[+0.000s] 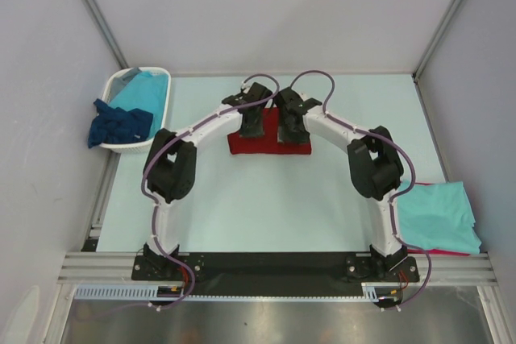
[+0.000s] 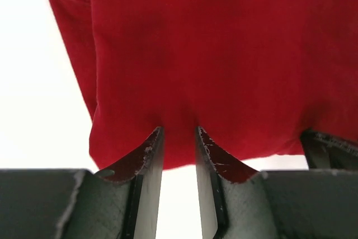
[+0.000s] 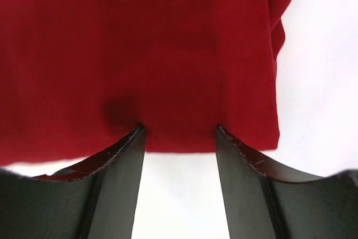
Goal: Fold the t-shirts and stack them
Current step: Fold the long partially folded tshirt into a neat square, then smooth out wrinkles on the folded tshirt
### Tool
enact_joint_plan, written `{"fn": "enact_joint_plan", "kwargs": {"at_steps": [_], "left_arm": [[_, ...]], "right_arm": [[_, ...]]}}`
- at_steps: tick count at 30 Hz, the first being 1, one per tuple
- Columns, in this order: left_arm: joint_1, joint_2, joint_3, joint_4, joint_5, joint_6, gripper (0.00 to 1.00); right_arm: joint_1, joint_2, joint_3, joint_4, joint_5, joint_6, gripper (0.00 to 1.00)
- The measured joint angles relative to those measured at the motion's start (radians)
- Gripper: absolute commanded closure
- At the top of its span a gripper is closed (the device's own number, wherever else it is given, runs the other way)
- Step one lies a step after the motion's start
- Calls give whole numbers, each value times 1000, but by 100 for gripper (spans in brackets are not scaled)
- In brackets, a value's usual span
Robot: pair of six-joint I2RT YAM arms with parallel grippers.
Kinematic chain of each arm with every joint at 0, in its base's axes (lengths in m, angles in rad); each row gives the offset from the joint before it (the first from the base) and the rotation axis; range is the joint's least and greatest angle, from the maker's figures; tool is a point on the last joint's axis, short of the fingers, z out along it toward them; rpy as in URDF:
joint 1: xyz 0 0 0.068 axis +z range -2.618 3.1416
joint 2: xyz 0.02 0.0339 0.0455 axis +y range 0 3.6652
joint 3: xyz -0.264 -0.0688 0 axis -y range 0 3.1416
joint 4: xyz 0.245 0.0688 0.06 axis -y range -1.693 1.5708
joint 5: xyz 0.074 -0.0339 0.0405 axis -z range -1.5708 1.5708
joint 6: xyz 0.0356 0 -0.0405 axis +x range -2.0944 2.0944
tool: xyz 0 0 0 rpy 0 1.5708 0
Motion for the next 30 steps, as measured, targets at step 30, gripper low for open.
{"fn": "enact_joint_plan", "kwargs": {"at_steps": [30], "left_arm": [[50, 135, 110, 23, 51, 0, 75]], "right_arm": [[-66, 145, 155, -14, -62, 19, 52]]}}
